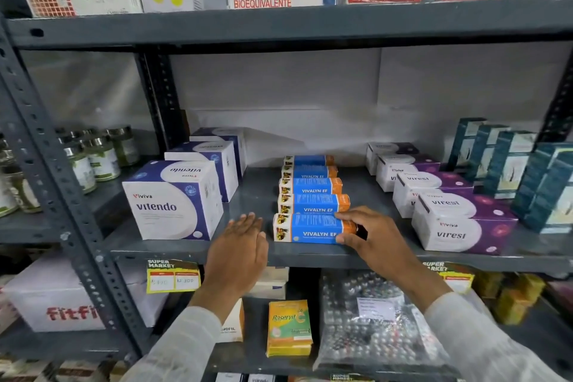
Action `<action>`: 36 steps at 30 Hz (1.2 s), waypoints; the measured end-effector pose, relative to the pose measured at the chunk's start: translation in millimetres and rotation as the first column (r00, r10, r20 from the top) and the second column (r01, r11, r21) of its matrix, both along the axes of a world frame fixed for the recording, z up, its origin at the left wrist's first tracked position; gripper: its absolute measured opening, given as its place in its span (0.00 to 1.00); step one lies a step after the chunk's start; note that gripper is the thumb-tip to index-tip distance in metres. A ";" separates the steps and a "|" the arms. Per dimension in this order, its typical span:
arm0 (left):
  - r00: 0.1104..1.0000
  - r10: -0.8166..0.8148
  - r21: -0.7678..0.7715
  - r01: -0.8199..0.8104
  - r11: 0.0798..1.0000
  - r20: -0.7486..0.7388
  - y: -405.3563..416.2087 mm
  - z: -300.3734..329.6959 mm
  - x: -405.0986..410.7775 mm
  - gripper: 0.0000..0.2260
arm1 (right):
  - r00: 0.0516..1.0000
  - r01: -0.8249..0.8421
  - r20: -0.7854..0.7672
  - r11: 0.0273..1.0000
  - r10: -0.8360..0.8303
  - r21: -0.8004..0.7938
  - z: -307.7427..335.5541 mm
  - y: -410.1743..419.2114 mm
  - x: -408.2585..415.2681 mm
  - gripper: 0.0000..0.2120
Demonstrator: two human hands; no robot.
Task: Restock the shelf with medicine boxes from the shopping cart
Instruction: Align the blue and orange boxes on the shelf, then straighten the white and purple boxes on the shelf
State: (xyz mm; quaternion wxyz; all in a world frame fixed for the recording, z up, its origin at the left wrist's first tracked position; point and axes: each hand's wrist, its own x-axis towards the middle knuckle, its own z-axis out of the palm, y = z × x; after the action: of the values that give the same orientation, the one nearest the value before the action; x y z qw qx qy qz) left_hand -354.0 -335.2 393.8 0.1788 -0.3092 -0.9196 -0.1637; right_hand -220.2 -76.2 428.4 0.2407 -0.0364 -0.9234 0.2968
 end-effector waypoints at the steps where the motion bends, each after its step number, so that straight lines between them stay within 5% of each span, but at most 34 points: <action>1: 1.000 0.003 0.004 -0.003 1.000 -0.005 0.0 -0.4 -0.7 0.24 | 1.000 -0.002 -0.002 1.000 0.002 0.000 -0.2 0.4 -0.1 0.21; 8: 1.000 0.012 0.056 -0.013 0.998 0.016 0.0 4.6 5.7 0.27 | 1.000 -0.026 -0.009 0.999 0.026 0.045 5.8 -6.1 17.3 0.26; 12: 0.994 0.031 0.481 -0.076 0.873 0.101 6.6 25.3 28.2 0.19 | 0.985 0.028 -0.174 0.988 -0.001 0.154 25.0 -2.4 55.5 0.24; 15: 0.997 0.026 0.624 0.023 0.781 -0.070 23.4 42.3 52.7 0.20 | 0.860 0.268 -0.480 0.953 -0.171 0.141 40.8 16.5 90.0 0.17; 18: 0.985 0.022 0.541 0.075 0.838 -0.169 36.0 49.6 54.7 0.18 | 0.684 0.502 -0.602 0.864 -0.413 -0.023 42.0 48.8 118.7 0.17; 22: 0.986 0.156 0.376 -0.166 0.912 0.057 32.5 38.9 25.3 0.19 | 0.680 0.600 -0.345 0.762 -0.647 -0.244 22.5 76.6 134.8 0.34; 26: 0.976 0.209 0.153 -0.216 0.964 0.065 29.1 25.5 18.9 0.19 | 0.751 0.583 -0.169 0.761 -0.638 -0.285 1.6 71.4 123.9 0.54; 36: 0.978 0.208 0.022 -0.208 0.978 0.025 26.3 24.9 18.2 0.16 | 0.652 0.667 -0.212 0.684 -0.728 -0.296 -3.7 57.2 87.4 0.70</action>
State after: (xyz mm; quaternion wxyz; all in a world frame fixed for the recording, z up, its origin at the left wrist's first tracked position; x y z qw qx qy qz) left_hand -335.8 -308.9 418.8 0.1885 -0.2074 -0.9467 -0.1590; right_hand -132.8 -19.0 424.7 0.4749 -0.3653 -0.7539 0.2696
